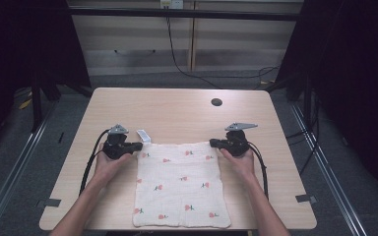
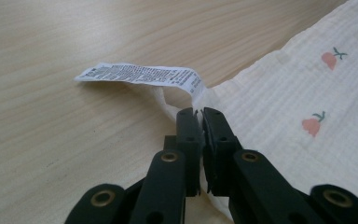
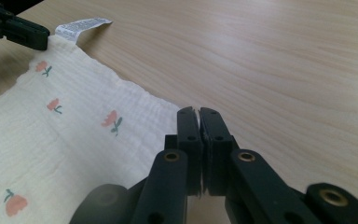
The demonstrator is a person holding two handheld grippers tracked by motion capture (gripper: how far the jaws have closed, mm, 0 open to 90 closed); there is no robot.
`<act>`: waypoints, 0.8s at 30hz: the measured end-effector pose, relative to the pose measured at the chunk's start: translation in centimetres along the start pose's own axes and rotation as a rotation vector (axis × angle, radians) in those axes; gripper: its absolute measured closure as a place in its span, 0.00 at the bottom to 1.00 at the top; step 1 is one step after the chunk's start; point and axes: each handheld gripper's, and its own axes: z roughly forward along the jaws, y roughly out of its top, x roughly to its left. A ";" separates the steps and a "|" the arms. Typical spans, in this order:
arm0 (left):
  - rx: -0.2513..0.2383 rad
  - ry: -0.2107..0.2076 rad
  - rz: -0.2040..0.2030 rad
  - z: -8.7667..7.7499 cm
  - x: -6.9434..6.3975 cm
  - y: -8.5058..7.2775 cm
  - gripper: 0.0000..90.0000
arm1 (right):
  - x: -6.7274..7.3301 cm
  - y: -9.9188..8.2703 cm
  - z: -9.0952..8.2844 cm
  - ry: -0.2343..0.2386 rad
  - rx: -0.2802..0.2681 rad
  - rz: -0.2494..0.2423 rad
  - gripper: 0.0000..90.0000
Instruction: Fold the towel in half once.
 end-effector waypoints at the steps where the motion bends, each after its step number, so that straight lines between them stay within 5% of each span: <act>1: -0.007 -0.002 0.000 -0.1 0.0 0.1 0.96 | 0.0 0.0 -0.1 0.000 -0.007 0.001 0.98; 24: -0.133 -0.045 0.012 -2.5 -1.2 1.9 0.96 | 0.1 1.4 -3.1 0.007 -0.116 0.001 0.98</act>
